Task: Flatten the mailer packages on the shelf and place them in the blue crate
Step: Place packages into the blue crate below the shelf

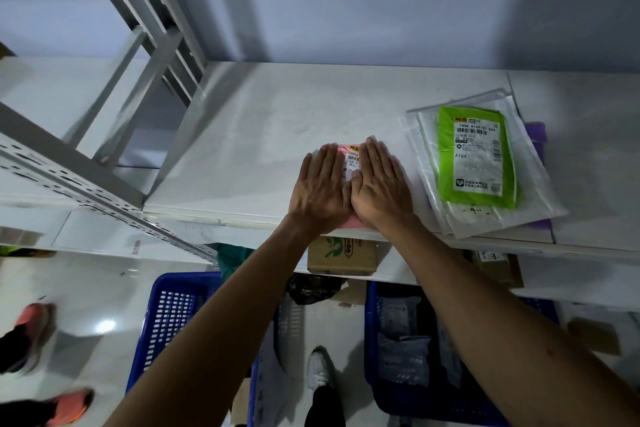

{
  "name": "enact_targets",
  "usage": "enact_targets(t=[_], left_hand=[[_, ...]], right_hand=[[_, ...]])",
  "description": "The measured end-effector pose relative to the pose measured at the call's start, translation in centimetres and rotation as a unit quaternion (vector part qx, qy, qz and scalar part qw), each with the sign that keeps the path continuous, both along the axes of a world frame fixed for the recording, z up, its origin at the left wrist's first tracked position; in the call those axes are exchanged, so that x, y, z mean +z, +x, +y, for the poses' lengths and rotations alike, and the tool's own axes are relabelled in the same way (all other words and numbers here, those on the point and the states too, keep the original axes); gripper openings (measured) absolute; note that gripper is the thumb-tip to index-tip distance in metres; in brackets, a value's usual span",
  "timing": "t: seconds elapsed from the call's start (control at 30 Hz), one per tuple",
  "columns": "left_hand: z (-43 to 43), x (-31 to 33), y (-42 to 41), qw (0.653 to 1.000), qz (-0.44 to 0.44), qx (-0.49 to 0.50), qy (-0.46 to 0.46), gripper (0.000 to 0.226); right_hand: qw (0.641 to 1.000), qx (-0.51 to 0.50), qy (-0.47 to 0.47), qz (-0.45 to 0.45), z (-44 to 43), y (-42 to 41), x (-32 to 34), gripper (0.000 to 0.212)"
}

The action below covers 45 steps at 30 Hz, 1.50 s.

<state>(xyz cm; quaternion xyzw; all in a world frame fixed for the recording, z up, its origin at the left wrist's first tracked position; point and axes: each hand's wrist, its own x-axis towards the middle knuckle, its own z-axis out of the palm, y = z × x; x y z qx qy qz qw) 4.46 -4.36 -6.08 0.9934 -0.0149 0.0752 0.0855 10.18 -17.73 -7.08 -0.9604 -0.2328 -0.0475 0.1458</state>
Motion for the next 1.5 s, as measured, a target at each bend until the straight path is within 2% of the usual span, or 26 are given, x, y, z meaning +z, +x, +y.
enact_targets(t=[0.1,0.27,0.37,0.5,0.83,1.07,1.3,1.5], left_hand=[[-0.4,0.0,-0.4,1.0,-0.022,-0.003,-0.002,0.065],[-0.1,-0.5,-1.8,0.994,-0.059,-0.094,0.008,0.053],[-0.7,0.1,-2.7,0.996,-0.031,-0.076,-0.023,0.059],[-1.2,0.4,-3.7,0.999,0.0,-0.051,-0.017,0.065],[-1.4,0.7,-4.5,0.999,0.046,-0.004,-0.024,0.085],[-1.1,-0.5,-4.4,0.999,0.033,0.002,-0.019,0.07],[-1.8,0.5,-4.5,0.997,0.065,0.03,-0.015,0.075],[-2.6,0.7,-4.8,0.992,0.09,0.082,-0.026,0.076]], right_hand=[[1.0,0.001,-0.004,-0.008,0.1,-0.1,0.1,0.07],[0.999,0.023,-0.004,-0.036,-0.3,-0.2,0.2,0.066],[0.996,0.053,0.004,-0.07,-0.6,-0.5,0.3,0.057],[0.985,0.117,0.045,-0.12,-1.3,-2.4,-0.3,0.05],[0.989,0.095,0.011,-0.113,-1.9,-4.0,-0.1,0.054],[0.993,0.074,-0.011,-0.09,-2.0,-3.8,-1.0,0.058],[0.999,0.038,-0.011,-0.019,-1.4,-3.8,0.0,0.066],[0.999,0.048,-0.012,-0.012,-1.6,-4.0,0.5,0.068]])
